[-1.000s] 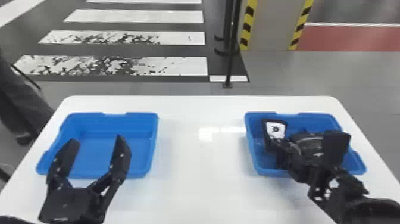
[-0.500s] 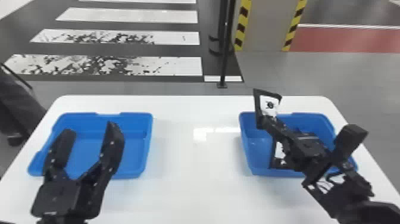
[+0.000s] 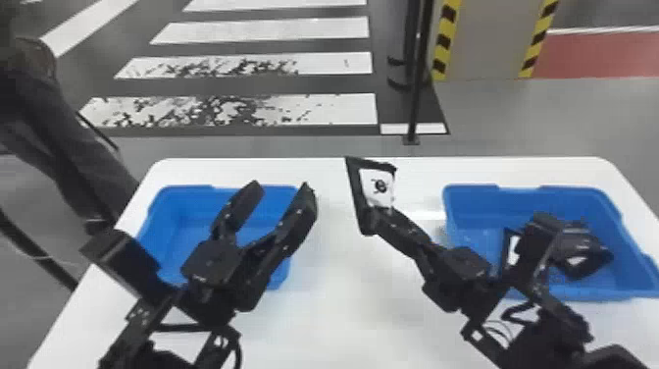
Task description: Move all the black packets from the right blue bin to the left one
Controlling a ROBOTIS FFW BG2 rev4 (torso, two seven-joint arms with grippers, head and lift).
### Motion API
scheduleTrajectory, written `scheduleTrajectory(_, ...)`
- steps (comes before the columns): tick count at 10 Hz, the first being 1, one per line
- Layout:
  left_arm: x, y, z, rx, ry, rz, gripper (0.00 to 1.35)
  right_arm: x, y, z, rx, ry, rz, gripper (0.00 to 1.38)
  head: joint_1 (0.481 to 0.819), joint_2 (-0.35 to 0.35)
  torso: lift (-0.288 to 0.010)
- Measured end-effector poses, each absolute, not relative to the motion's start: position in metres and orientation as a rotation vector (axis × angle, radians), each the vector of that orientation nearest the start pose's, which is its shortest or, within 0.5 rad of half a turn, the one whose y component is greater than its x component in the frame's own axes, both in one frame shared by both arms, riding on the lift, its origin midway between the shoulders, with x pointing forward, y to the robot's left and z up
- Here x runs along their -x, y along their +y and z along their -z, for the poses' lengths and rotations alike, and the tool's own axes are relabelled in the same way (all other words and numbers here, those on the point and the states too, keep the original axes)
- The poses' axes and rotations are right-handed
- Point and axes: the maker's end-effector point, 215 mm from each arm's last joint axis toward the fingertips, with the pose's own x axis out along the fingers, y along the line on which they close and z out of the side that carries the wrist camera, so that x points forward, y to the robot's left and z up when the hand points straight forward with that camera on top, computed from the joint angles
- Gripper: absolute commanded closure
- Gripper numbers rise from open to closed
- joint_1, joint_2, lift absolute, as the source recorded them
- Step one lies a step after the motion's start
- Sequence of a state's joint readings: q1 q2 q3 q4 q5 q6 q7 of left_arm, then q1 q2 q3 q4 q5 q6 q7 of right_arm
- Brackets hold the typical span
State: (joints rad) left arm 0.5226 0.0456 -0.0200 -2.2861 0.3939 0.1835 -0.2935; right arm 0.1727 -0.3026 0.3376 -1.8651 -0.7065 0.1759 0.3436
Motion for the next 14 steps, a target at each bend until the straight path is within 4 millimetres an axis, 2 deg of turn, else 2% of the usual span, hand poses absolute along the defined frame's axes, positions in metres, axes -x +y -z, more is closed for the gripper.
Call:
scheduleTrajectory(2,-0.428,0.137,0.263,0.351,0.011,0.411,0.32,-0.433,0.019,0.329,-0.528,0.201,-0.868,1.17,0.695,0.198,-0.14)
scheduleTrajectory(3,-0.428,0.136,0.268,0.345,0.031,0.413,0.32,-0.426,0.032,0.329,-0.54,0.216,-0.896,1.17,0.695,0.21,-0.14)
scheduleTrajectory(7,-0.426,0.127,0.288,0.334,0.1,0.433,0.32,-0.402,0.068,0.335,-0.567,0.267,-0.982,1.17,0.695,0.256,-0.14)
scheduleTrajectory(8,-0.426,0.125,0.292,0.335,0.113,0.436,0.37,-0.399,0.072,0.336,-0.569,0.272,-0.993,1.17,0.695,0.264,-0.14)
scheduleTrajectory(9,-0.426,0.123,0.295,0.335,0.123,0.439,0.69,-0.397,0.074,0.336,-0.568,0.275,-0.997,1.17,0.695,0.266,-0.14)
scheduleTrajectory(10,-0.426,0.121,0.297,0.332,0.133,0.439,0.92,-0.397,0.074,0.336,-0.567,0.275,-0.998,1.17,0.695,0.264,-0.14)
scheduleTrajectory(12,-0.425,0.12,0.304,0.322,0.155,0.427,1.22,-0.398,0.075,0.336,-0.565,0.274,-0.999,1.17,0.695,0.262,-0.14)
scheduleTrajectory(14,-0.427,0.127,0.294,0.289,0.111,0.395,1.21,-0.398,0.075,0.334,-0.57,0.272,-0.999,1.17,0.695,0.27,-0.14)
